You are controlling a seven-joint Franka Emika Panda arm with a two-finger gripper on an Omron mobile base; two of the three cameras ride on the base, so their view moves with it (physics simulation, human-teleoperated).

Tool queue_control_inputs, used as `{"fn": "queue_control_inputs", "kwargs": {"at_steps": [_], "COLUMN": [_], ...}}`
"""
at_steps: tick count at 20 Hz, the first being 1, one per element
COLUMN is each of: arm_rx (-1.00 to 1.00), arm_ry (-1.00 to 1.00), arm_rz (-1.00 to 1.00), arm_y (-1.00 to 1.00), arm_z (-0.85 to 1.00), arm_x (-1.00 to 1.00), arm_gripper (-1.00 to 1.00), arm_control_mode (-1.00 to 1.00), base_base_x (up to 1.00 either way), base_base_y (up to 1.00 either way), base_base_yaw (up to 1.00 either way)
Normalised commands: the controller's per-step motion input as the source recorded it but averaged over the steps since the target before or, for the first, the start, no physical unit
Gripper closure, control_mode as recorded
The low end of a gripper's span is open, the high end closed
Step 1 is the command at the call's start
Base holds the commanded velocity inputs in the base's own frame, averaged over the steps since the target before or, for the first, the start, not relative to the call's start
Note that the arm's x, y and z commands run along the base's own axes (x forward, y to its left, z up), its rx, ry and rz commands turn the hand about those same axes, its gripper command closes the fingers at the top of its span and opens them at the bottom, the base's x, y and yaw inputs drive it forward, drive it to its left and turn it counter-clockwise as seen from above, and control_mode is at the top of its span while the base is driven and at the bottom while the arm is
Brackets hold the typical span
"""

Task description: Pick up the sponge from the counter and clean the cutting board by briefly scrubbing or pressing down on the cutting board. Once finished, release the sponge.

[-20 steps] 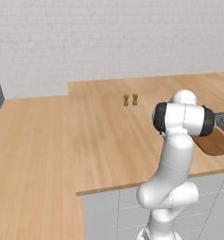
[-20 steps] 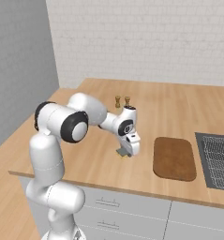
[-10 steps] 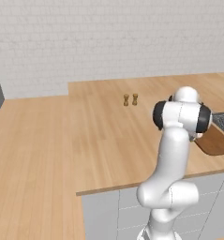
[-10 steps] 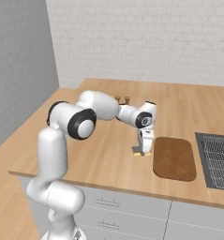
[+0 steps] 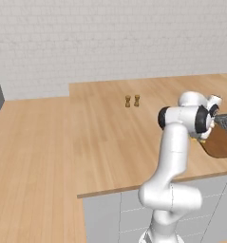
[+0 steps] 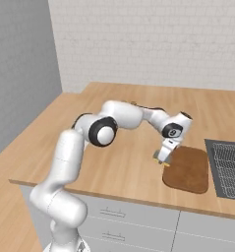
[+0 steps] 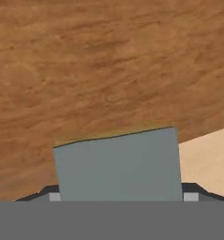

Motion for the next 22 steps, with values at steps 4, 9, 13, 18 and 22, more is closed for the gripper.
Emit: {"fn": "queue_control_inputs", "kwargs": {"at_steps": [4, 9, 13, 18, 22], "arm_rx": [-0.01, -0.07, -0.21, -0.41, -0.41], "arm_ry": [-0.66, -0.62, -0.04, 0.60, 0.78], "arm_rz": [-0.43, -0.38, -0.33, -0.20, -0.07], "arm_y": [-0.06, 0.02, 0.01, -0.05, -0.47], "arm_z": [-0.82, -0.01, 0.59, 0.90, 0.64], "arm_x": [0.00, -0.03, 0.37, 0.68, 0.26], "arm_gripper": [1.00, 1.00, 1.00, 1.00, 1.00], "arm_control_mode": [-1.00, -1.00, -1.00, -1.00, -1.00], "base_base_x": [0.00, 0.00, 0.00, 0.00, 0.00], "base_base_y": [0.00, 0.00, 0.00, 0.00, 0.00], "base_base_yaw": [0.00, 0.00, 0.00, 0.00, 0.00]}}
